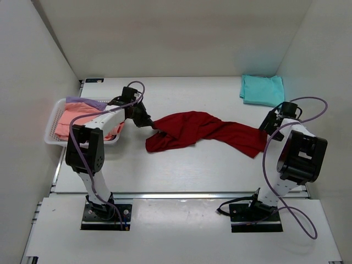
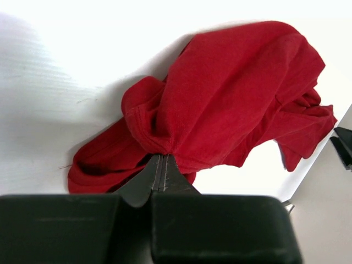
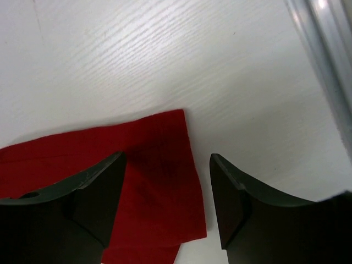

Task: Fold and stack the t-shirts
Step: Flatten out the tshirt

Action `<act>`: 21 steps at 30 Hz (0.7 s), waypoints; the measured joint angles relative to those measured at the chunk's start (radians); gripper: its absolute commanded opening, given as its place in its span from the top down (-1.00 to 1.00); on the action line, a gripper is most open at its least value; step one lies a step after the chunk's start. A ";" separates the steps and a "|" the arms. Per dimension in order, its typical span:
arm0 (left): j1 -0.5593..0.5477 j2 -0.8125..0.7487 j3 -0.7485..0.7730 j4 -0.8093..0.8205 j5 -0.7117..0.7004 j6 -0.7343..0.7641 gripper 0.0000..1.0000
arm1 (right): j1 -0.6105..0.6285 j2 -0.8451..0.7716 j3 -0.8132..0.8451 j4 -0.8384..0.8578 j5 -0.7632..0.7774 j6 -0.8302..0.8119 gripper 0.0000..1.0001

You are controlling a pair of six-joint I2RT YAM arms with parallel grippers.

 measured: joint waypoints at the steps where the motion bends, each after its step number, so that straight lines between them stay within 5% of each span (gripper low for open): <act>1: 0.003 -0.005 -0.007 0.000 0.001 -0.002 1.00 | 0.000 0.000 -0.008 0.001 -0.008 0.004 -0.19; 7: 0.014 -0.031 -0.037 0.008 0.002 -0.003 1.00 | -0.003 0.013 -0.036 0.007 -0.064 0.026 -0.05; 8: 0.015 -0.035 -0.040 0.008 0.002 -0.004 1.00 | -0.004 0.018 -0.036 0.013 -0.072 0.027 0.12; 10: 0.015 -0.040 -0.045 0.007 0.003 -0.006 1.00 | -0.004 0.029 -0.035 0.018 -0.089 0.026 0.80; 11: 0.016 -0.042 -0.046 0.008 0.003 -0.006 1.00 | -0.005 0.035 -0.035 0.019 -0.097 0.028 0.95; 21: 0.025 -0.077 -0.059 0.006 0.009 -0.006 1.00 | -0.016 0.031 0.102 -0.006 -0.119 0.029 1.00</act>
